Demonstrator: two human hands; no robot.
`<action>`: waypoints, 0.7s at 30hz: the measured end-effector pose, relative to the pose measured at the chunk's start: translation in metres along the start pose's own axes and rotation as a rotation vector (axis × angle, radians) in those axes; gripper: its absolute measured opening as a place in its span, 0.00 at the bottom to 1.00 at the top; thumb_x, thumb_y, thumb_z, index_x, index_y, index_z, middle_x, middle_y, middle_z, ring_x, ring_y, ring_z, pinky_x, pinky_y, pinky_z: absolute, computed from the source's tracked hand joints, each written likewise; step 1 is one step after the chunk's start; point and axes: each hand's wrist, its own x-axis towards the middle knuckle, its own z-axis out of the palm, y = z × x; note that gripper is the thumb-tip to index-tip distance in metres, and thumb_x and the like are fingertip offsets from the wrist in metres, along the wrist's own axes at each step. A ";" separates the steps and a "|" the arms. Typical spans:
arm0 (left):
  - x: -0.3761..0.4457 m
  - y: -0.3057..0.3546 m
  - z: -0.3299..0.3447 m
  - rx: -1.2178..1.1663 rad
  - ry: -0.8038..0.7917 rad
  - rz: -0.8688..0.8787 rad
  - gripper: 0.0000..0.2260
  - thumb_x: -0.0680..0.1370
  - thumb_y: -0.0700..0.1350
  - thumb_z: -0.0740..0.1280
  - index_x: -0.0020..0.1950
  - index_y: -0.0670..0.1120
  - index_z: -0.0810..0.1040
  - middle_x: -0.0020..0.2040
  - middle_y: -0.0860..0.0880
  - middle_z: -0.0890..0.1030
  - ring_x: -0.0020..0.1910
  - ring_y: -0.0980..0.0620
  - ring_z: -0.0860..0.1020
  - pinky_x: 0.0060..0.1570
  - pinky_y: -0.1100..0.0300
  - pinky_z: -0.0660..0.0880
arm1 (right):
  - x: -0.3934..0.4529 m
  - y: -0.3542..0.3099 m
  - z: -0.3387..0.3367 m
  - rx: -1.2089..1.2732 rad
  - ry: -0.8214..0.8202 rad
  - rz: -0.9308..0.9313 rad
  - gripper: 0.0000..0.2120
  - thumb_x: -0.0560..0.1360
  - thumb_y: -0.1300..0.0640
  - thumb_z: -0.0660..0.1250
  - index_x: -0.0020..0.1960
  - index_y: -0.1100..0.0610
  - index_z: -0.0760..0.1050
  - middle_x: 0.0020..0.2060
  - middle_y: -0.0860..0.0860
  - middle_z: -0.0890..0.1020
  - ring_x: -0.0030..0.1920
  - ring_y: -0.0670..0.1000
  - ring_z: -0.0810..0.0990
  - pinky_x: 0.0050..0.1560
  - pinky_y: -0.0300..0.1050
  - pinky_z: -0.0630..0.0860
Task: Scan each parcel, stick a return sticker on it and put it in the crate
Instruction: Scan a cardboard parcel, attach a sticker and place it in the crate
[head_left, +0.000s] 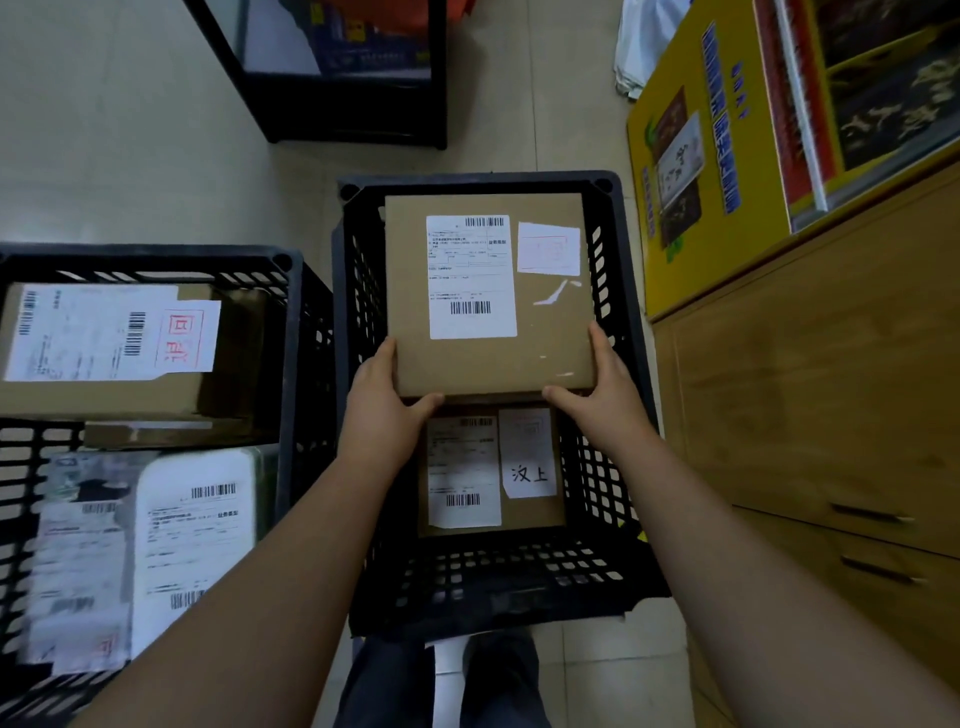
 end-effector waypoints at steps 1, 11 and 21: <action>0.000 0.002 0.000 0.014 -0.004 -0.002 0.39 0.72 0.47 0.76 0.78 0.50 0.59 0.72 0.48 0.68 0.69 0.50 0.69 0.70 0.52 0.66 | 0.000 0.001 -0.002 -0.013 -0.011 0.000 0.47 0.71 0.49 0.74 0.78 0.39 0.45 0.75 0.47 0.60 0.72 0.51 0.63 0.72 0.51 0.64; -0.054 0.062 -0.065 0.208 -0.057 0.266 0.32 0.76 0.53 0.70 0.77 0.53 0.60 0.74 0.51 0.66 0.73 0.52 0.64 0.72 0.53 0.63 | -0.071 -0.041 -0.037 -0.135 0.092 -0.163 0.33 0.76 0.45 0.68 0.77 0.49 0.60 0.73 0.48 0.65 0.72 0.49 0.63 0.73 0.52 0.64; -0.183 0.232 -0.147 0.504 -0.226 0.963 0.24 0.78 0.57 0.66 0.73 0.54 0.69 0.71 0.55 0.70 0.69 0.54 0.67 0.66 0.62 0.63 | -0.255 -0.125 -0.156 -0.188 0.454 -0.322 0.24 0.75 0.41 0.67 0.68 0.49 0.72 0.65 0.46 0.68 0.67 0.47 0.66 0.68 0.48 0.68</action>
